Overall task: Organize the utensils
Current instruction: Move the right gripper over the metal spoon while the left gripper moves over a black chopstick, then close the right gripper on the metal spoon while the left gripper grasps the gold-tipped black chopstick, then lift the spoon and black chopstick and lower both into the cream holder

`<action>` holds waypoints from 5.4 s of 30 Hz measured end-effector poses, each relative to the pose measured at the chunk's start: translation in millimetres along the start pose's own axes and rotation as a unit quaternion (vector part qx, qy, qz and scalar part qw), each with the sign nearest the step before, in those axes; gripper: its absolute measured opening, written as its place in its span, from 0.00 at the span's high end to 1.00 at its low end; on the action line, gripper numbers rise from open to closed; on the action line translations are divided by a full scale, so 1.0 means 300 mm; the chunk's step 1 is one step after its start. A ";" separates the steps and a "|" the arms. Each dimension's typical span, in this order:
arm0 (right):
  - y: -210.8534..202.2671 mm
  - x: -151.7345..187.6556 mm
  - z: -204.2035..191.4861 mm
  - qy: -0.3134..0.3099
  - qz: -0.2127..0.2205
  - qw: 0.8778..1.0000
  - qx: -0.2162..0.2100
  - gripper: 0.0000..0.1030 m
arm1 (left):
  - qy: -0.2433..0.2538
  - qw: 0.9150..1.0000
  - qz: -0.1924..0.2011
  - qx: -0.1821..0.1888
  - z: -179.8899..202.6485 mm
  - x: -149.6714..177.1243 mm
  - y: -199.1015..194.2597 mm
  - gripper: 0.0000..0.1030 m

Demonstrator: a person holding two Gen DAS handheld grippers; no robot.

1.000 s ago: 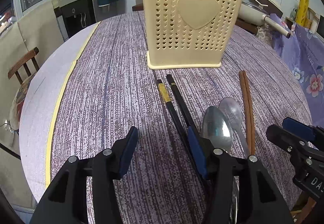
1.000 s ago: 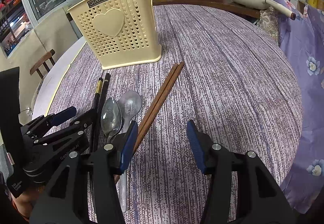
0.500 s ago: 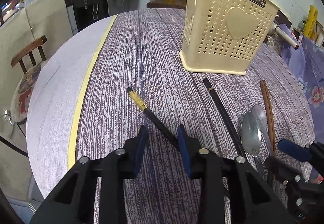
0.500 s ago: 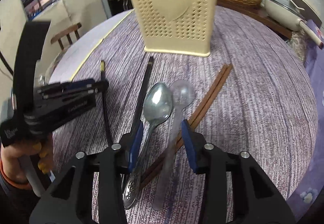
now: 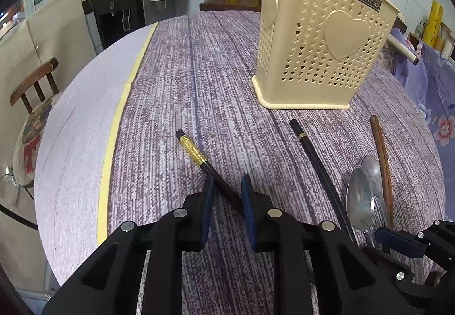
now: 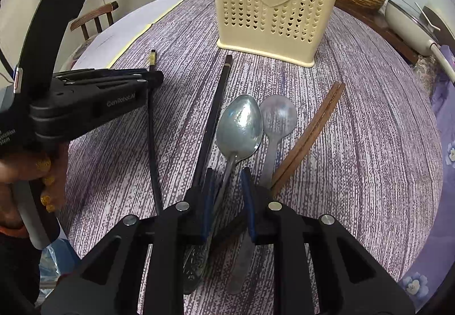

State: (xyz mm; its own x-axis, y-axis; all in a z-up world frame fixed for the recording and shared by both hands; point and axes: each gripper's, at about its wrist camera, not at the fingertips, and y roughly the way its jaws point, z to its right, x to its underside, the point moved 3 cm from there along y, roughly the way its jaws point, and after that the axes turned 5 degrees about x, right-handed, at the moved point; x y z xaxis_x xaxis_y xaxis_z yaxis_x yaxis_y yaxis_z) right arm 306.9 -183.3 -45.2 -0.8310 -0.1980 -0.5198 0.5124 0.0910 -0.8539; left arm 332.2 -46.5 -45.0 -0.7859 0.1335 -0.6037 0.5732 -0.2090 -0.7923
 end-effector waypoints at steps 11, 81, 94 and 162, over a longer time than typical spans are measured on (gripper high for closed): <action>0.055 -0.076 -0.003 0.010 0.012 1.000 0.012 0.58 | -0.028 0.999 0.003 0.034 -0.004 -0.016 -0.003 0.80; 0.097 -0.160 -0.030 0.068 0.009 0.997 0.035 0.63 | -0.051 0.998 -0.020 -0.040 -0.013 -0.082 0.064 0.91; -0.024 -0.177 0.073 0.109 0.063 0.992 -0.028 0.63 | -0.074 0.997 0.012 0.018 0.001 -0.112 -0.022 0.92; -0.370 -0.713 0.310 0.129 0.234 0.963 0.032 0.65 | -0.047 0.958 0.272 0.074 0.113 -0.610 -0.438 0.92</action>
State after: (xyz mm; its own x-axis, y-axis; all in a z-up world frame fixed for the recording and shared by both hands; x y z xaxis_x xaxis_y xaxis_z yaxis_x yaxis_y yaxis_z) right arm 448.0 -241.7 163.2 -0.5277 0.0997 -0.8436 0.8494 0.0501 -0.5254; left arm 392.9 -76.2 172.7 -0.4012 -0.1216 -0.9079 0.8705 -0.3591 -0.3366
